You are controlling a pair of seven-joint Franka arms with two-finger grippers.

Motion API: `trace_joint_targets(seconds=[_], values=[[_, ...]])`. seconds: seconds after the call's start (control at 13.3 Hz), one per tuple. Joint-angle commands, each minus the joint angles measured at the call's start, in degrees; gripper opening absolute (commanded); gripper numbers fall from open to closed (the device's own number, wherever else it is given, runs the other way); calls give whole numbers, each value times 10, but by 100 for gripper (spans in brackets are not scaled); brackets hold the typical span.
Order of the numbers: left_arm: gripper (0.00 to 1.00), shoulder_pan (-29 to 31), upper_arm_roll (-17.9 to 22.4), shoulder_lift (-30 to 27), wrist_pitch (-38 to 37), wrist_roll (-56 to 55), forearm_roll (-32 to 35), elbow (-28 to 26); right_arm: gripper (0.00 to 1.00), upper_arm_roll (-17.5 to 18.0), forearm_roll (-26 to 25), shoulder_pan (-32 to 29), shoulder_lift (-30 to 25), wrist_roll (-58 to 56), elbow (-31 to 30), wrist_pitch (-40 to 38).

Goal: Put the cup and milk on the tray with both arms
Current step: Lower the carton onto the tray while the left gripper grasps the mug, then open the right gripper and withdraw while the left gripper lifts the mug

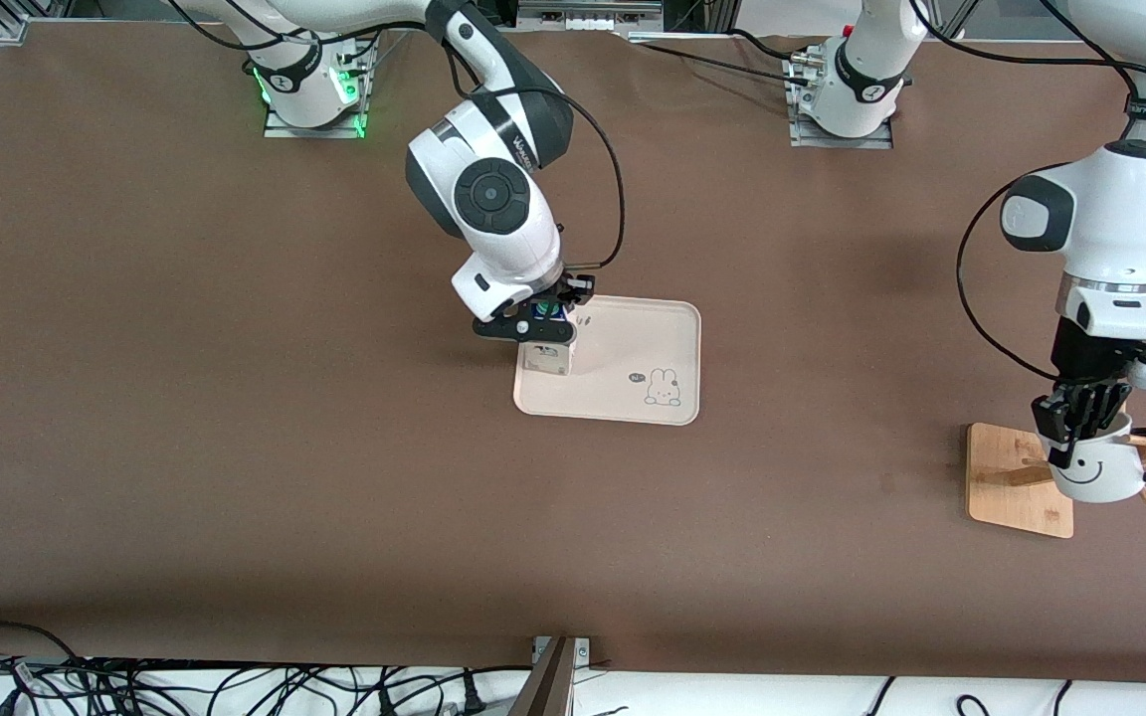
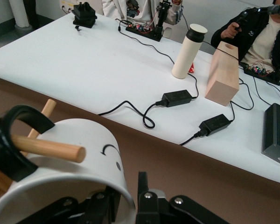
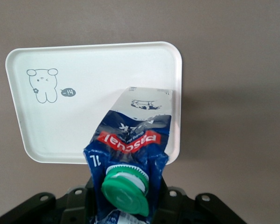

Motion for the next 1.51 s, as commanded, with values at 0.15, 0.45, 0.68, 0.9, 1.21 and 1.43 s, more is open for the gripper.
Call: trace_joint_targets(seconds=[0.15,0.45,0.68,0.9,1.21,1.43], values=[[18,7,-8,-18,-4,34,-5,-16,47,-3,7,5,12,-9,1,17],[17,32,-8,-16,-4,35,-5,-28,100,-5,3,1,11,-10,-1,28],[0,32,-8,-16,-4,31,-6,-29,100,-8,0,-6,-12,-19,5,21],[0,32,-8,-17,-4,32,-6,-29,100,-44,0,-8,-58,-23,5,1],[0,24,-28,-22,-6,34,-6,-24,100,-130,8,-9,-110,-119,5,-79],[0,24,-63,-47,-69,32,-6,-22,100,-207,32,-9,-153,-260,4,-149]])
